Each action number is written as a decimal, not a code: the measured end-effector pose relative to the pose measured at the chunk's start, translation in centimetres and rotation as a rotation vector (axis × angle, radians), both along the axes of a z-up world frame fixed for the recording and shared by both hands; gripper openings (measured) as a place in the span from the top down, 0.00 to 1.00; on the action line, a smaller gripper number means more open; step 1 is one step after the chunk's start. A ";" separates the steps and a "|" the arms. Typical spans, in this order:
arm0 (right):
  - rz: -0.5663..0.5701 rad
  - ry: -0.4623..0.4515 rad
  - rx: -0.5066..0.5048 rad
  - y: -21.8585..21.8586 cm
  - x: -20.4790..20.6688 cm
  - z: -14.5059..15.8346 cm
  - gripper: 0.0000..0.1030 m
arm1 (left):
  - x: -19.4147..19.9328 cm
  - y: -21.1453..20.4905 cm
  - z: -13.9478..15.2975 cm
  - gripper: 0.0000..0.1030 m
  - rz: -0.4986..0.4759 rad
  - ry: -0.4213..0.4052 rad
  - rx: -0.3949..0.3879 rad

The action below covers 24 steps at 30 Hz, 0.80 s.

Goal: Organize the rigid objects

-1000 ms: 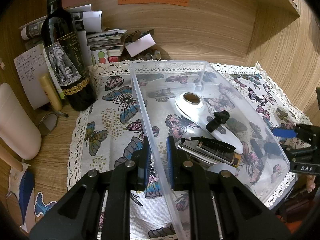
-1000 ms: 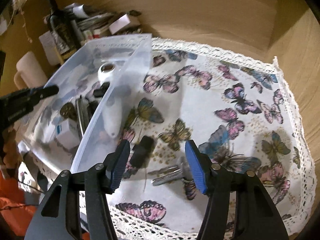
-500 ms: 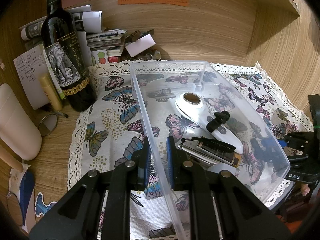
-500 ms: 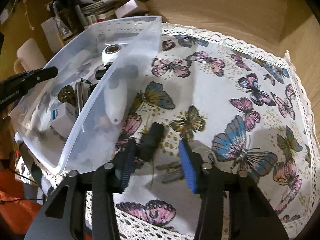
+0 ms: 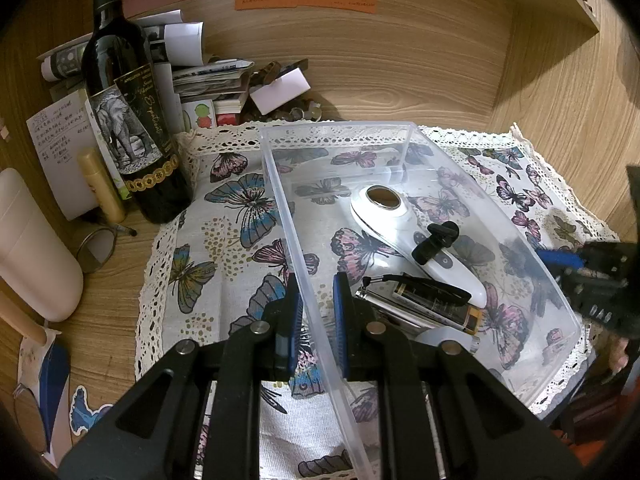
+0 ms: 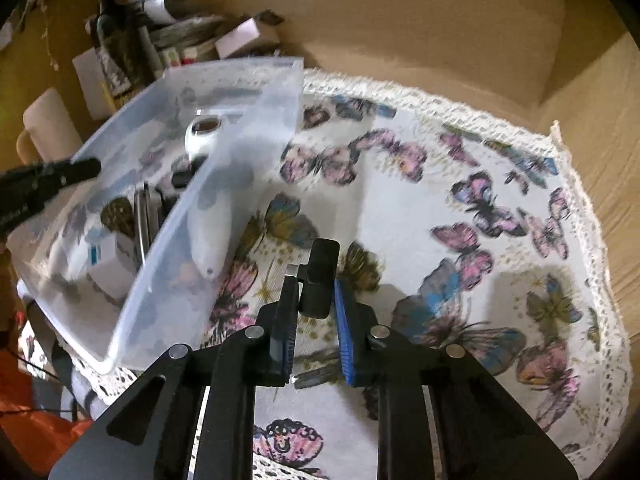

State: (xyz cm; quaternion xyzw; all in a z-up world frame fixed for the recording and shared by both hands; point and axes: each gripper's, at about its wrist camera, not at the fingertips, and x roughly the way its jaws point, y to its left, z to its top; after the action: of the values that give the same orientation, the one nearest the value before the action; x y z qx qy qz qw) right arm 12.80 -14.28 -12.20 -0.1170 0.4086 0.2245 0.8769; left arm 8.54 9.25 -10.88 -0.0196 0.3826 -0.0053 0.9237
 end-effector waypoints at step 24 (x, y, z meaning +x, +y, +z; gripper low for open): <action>0.154 -0.198 0.135 6.1 0.5 7.9 0.84 | 0.0 0.0 0.1 0.87 -0.001 0.000 -0.001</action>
State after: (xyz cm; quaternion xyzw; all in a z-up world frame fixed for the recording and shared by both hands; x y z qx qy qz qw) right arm 13.29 -8.16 -4.29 -0.1104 0.2940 0.3054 0.8989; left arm 8.59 9.23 -10.83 -0.0201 0.3824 -0.0058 0.9238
